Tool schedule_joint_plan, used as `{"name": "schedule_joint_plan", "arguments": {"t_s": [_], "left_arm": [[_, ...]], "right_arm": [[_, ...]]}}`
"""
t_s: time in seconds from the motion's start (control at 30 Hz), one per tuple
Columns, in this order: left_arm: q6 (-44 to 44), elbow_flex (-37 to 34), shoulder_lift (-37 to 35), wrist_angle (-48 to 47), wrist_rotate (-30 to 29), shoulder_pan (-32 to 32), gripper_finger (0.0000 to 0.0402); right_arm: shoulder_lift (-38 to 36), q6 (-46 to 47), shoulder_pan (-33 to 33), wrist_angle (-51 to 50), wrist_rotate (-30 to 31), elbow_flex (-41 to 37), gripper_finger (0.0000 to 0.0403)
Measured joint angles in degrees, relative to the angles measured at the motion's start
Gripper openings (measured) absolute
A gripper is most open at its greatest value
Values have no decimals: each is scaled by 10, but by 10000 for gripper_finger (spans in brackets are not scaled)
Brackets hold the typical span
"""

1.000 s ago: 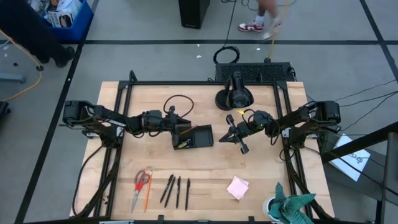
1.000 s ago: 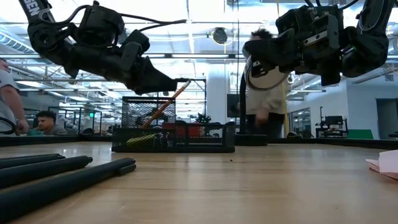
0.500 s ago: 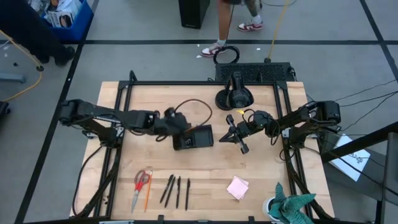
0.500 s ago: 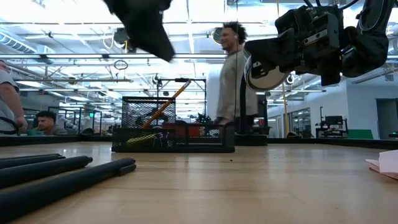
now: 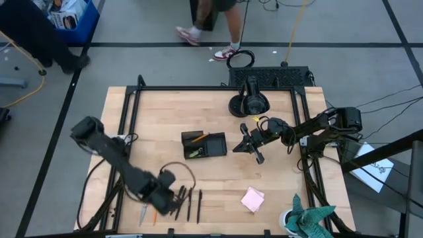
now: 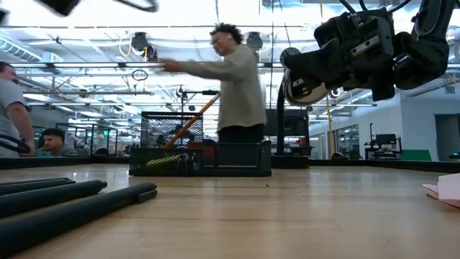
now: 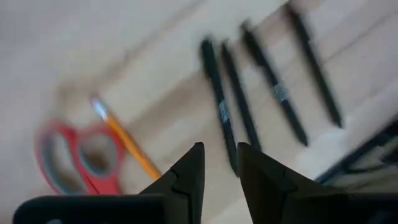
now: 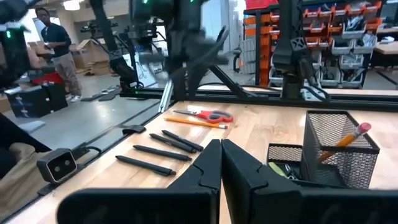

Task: Pick and place office supplies into organizer
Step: Put the orange pencil into the black desk organizer

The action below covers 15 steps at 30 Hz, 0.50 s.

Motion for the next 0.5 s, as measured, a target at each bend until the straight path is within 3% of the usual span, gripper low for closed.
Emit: {"name": "schedule_joint_plan", "arguments": {"t_s": [0.17,0.5], "left_arm": [[-101,0,72,58,33,-40,120],[-161,0,125,52,93,-56,174]], "right_arm": [[0,7,0,6,0,0,4],[0,6,0,50,0,0,4]]}}
